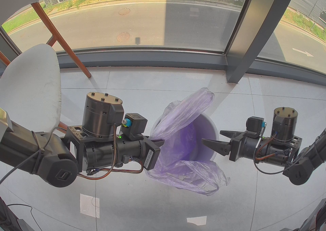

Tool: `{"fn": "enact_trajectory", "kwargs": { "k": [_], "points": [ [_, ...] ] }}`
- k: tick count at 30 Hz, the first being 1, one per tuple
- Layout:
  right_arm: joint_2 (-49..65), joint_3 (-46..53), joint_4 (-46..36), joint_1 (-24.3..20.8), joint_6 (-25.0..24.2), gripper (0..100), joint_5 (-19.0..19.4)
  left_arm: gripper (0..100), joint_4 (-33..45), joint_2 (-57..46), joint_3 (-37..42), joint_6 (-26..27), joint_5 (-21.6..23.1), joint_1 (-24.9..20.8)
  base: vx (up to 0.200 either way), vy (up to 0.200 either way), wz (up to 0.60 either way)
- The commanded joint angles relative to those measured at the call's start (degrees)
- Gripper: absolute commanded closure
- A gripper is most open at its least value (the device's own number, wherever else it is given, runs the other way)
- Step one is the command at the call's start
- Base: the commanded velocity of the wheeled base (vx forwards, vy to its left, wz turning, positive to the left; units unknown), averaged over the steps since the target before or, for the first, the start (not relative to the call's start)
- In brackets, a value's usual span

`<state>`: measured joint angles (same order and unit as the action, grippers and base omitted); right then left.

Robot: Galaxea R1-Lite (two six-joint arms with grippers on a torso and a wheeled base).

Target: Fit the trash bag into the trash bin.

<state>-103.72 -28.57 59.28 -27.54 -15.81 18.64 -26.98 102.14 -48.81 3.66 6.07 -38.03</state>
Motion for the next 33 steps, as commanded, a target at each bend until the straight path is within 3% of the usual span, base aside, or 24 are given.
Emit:
{"fn": "enact_trajectory", "kwargs": {
  "k": [1,11,31,32,33],
  "points": [
    [-6.06,-3.77,0.22,0.38,-0.89,0,-0.62,100,-0.09,-0.1,0.12,0.03,-0.01,-0.02,0.0,0.0,0.0],
    [-8.34,-13.35,0.22,-2.08,-10.2,0,-4.66,100,-0.09,-0.1,0.47,0.03,0.08,-0.11,0.0,0.0,0.0],
    [-11.07,-18.8,-0.4,-1.99,-14.42,0,-4.84,100,-0.18,0.42,0.21,0.12,1.49,-0.46,0.0,0.0,0.0],
    [-11.24,-18.8,-0.4,-1.99,-14.42,100,-4.84,100,-0.18,0.42,0.3,0.12,1.58,-0.55,0.0,0.0,0.0],
    [-12.03,-18.8,-0.13,-2.52,-14.42,100,-5.19,100,-0.18,0.42,0.3,0.12,1.58,-0.55,0.0,0.0,0.0]
  ]
}}
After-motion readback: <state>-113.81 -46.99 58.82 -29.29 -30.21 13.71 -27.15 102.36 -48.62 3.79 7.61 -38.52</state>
